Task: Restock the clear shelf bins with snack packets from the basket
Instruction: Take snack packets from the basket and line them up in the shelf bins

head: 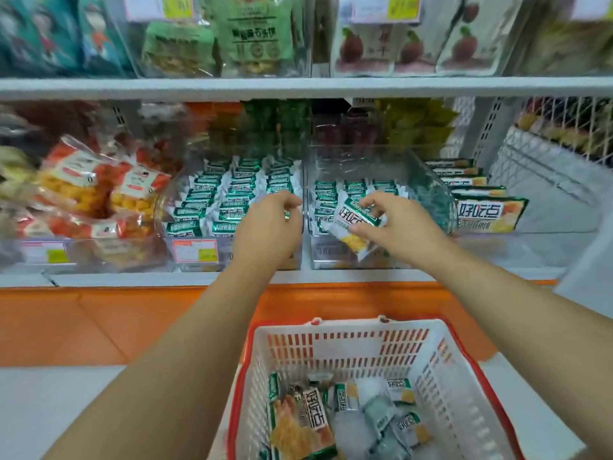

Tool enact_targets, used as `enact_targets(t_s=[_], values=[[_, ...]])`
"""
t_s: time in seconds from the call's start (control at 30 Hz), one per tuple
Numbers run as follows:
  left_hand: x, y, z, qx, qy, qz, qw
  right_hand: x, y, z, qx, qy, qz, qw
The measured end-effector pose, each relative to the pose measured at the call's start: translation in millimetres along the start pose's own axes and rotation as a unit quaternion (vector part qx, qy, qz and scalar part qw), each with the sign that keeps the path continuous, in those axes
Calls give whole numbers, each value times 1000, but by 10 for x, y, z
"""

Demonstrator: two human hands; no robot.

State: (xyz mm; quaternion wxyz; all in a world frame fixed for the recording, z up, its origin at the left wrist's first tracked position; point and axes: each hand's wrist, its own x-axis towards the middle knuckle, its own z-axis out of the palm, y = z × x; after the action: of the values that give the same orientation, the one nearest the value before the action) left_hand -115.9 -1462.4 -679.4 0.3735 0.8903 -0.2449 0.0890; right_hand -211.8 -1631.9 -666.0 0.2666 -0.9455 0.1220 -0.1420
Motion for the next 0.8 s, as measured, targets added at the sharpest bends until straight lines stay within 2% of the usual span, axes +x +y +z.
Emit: enact_targets(t_s=[0.07, 0.13, 0.33, 0.43, 0.5, 0.57, 0.7, 0.8], values=[[211, -66, 74, 36, 8, 34, 999, 301, 52, 21, 13, 57, -4, 998], [474, -161, 163, 90, -2, 65, 994, 656, 140, 75, 11, 79, -9, 997], [1309, -341, 305, 85, -116, 90, 986, 1809, 433, 343, -67, 99, -23, 993], [1433, -398, 413, 77, -171, 73, 979, 2249, 527, 526, -123, 57, -24, 991], [1405, -443, 475, 56, -168, 64, 982, 2478, 585, 664, -126, 22, -9, 992], [1369, -464, 500, 53, -150, 70, 985, 2622, 668, 788, -113, 20, -6, 993], [1333, -454, 486, 39, -135, 70, 988, 2654, 779, 942, -123, 99, -35, 987], [1312, -443, 488, 40, -127, 75, 988, 2631, 785, 976, -169, 164, -25, 972]])
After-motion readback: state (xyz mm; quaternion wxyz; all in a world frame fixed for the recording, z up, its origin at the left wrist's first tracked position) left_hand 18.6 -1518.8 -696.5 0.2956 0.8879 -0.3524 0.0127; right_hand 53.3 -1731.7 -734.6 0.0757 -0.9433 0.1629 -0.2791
